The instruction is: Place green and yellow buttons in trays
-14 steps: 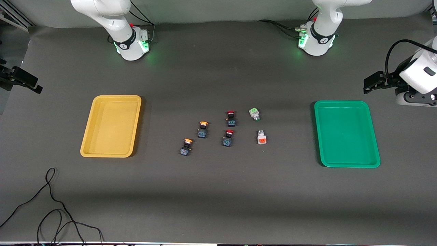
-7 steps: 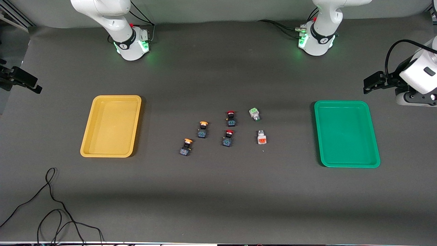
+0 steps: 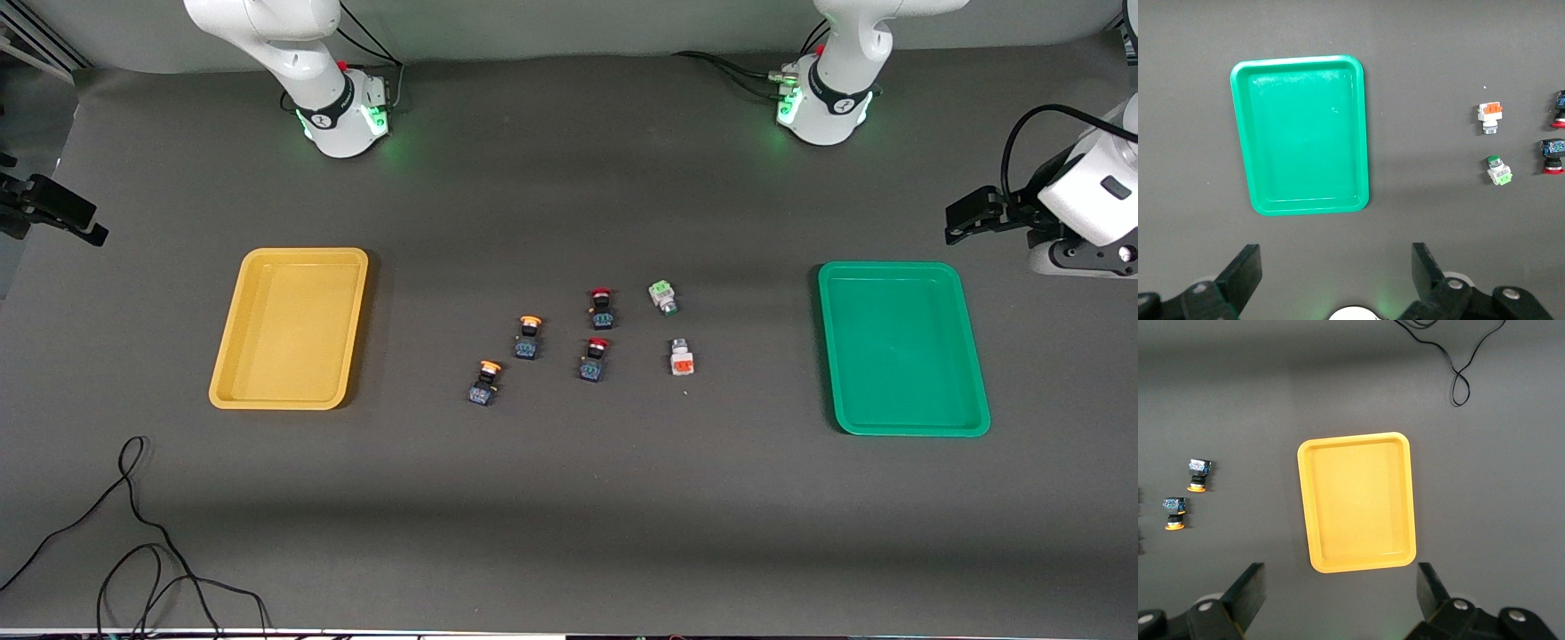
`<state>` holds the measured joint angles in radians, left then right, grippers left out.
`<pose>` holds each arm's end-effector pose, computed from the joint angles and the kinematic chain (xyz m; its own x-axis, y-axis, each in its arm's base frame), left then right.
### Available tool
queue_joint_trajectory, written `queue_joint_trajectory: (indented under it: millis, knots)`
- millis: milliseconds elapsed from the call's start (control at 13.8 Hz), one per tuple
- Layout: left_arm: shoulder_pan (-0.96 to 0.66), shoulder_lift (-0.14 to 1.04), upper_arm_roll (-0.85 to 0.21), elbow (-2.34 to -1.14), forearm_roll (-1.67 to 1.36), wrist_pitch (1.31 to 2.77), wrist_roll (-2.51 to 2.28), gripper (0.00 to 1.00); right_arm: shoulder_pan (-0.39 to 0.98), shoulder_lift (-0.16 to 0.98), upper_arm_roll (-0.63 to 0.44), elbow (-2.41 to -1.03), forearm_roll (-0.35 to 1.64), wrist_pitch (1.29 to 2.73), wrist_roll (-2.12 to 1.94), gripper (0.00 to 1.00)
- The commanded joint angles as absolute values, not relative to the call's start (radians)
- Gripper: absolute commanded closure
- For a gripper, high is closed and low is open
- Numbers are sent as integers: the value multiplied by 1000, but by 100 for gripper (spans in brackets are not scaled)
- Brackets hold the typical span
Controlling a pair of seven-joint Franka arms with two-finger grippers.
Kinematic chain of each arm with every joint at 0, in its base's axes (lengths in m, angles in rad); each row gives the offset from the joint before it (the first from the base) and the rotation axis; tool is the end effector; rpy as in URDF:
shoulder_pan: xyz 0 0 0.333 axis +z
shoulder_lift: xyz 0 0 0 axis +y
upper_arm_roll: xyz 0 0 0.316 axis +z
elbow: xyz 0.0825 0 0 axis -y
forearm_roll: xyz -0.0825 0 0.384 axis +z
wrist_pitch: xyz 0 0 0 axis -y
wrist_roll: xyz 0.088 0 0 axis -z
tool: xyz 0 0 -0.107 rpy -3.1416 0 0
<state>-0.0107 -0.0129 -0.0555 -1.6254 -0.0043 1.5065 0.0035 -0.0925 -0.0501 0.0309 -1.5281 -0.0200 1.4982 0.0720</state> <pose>0.5405 -0.0365 0.6007 0.9920 -0.0695 -0.1058 -0.0694 -0.9976 0.0040 0.5303 -0.0345 0.6653 0.9907 -0.1346 0.0217 -0.1351 -0.9906 0.0200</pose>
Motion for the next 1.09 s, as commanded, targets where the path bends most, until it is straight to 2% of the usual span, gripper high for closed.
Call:
queue_joint_trajectory:
  millis: [0, 145, 362, 579, 724, 1014]
  knots:
    - [-9, -32, -61, -1655, -12, 1523, -12, 0, -83, -37, 28, -1532, -76, 1512, 52, 0]
    - [-15, -32, -66, -1666, -12, 1526, -15, 0, -78, -41, 31, -1540, -95, 1514, 57, 0]
    - [-34, -49, -80, -1721, -12, 1563, -64, 0, -66, -48, 93, -1563, -127, 1505, 70, 0]
    - [-96, -96, -87, -1833, -12, 1649, -170, 0, -64, -46, 110, -1572, -126, 1503, 69, 0]
    - [-174, -107, -103, -1891, -12, 1699, -294, 0, -66, -48, 109, -1591, -124, 1502, 57, 0]
    - [-366, -54, -104, -1959, -34, 1848, -602, 0, -61, -28, 124, -1644, -77, 1520, 99, 0]
